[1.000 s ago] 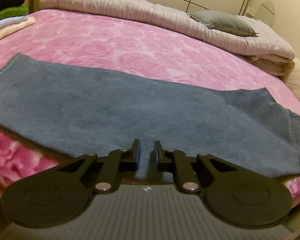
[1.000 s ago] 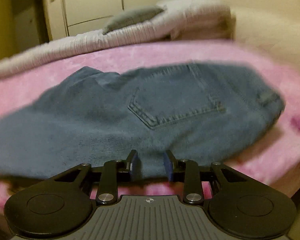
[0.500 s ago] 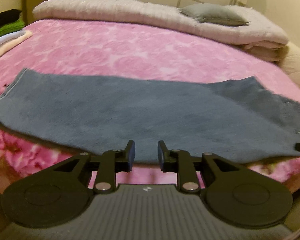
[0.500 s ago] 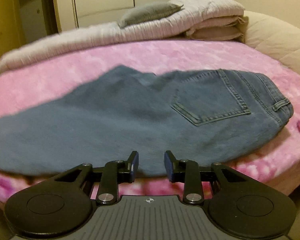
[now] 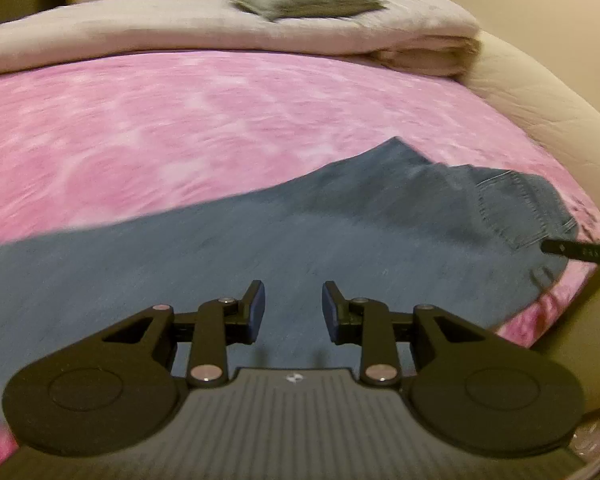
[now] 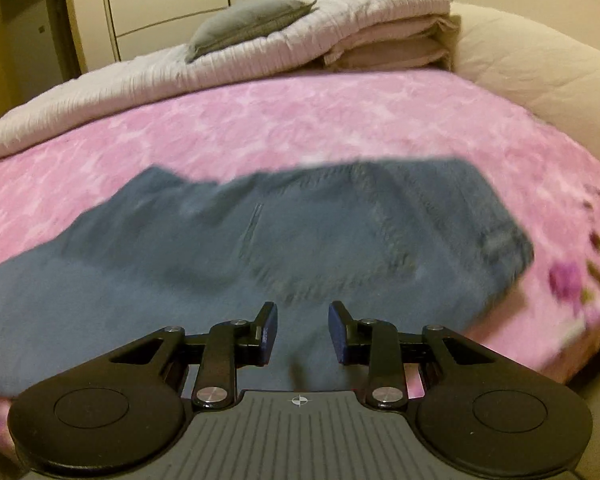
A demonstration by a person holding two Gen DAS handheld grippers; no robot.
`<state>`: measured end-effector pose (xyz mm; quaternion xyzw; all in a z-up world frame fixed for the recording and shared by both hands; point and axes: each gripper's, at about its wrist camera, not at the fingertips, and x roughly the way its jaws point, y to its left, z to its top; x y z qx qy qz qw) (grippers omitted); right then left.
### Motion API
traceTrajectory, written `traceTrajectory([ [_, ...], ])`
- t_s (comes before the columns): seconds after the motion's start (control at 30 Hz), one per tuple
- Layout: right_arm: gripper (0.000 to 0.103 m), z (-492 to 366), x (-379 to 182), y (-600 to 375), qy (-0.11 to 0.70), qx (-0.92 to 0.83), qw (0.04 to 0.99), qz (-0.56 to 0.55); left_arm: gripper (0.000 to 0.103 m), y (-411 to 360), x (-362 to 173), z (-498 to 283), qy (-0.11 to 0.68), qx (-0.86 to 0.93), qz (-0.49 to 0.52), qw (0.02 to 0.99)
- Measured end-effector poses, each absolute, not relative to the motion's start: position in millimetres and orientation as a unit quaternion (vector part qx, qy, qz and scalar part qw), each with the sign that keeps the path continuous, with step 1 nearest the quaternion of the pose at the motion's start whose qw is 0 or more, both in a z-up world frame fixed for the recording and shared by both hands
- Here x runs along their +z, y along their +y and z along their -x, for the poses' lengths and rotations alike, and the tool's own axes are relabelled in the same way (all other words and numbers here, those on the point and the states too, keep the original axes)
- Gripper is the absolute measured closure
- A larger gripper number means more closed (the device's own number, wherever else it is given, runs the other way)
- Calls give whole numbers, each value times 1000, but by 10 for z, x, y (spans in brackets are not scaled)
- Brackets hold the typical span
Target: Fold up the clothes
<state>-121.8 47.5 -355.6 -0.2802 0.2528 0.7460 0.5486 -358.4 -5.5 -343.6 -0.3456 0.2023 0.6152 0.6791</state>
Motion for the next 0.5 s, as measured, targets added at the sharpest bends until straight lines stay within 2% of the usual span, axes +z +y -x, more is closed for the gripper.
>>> traceTrajectory([
  [0.2,71,1438,-3534,1217,222,782,514,274,76,1051,-3611,3655,193,563,347,725],
  [0.3,71,1606,-3618,1489,211,798,495,272,71,1538,-3688,3601,187,543,336,746],
  [0.5,71,1719,-3884,1802,210,811,473,273,67,2172,-3870,3397,201,512,335,765],
])
